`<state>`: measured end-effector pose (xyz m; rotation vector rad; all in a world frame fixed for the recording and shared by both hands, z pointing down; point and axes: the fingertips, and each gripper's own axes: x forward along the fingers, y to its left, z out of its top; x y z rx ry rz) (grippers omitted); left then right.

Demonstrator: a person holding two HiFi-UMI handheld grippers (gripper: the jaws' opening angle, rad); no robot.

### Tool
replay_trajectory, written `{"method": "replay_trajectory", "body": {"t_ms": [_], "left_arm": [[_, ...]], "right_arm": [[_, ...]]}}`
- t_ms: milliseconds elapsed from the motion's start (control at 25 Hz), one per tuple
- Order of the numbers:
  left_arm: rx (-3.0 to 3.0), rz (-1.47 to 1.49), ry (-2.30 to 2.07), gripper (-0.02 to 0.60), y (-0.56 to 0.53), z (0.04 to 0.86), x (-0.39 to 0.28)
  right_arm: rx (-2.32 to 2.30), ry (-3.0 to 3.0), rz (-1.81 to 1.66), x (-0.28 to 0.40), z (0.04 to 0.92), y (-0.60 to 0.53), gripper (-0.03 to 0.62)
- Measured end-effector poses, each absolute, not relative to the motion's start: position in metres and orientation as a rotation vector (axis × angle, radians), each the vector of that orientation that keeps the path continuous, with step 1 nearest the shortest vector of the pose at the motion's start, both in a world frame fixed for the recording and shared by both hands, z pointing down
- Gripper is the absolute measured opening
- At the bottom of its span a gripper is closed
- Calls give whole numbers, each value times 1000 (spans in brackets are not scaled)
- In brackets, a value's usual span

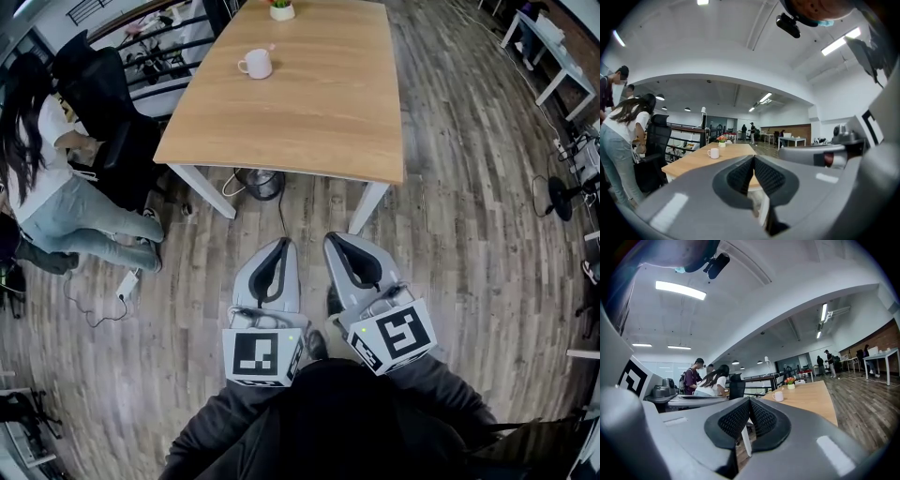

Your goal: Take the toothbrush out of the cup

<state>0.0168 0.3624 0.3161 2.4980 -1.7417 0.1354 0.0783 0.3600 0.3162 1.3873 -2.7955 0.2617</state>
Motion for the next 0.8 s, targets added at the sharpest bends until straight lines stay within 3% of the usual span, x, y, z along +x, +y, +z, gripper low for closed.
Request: {"method": "replay_trajectory", "body": {"t_ms": [800], "left_arm": [[2560, 230, -1828, 8, 239, 288, 67]], "right_arm": [[1403, -2924, 250, 129, 289, 227, 2]]}}
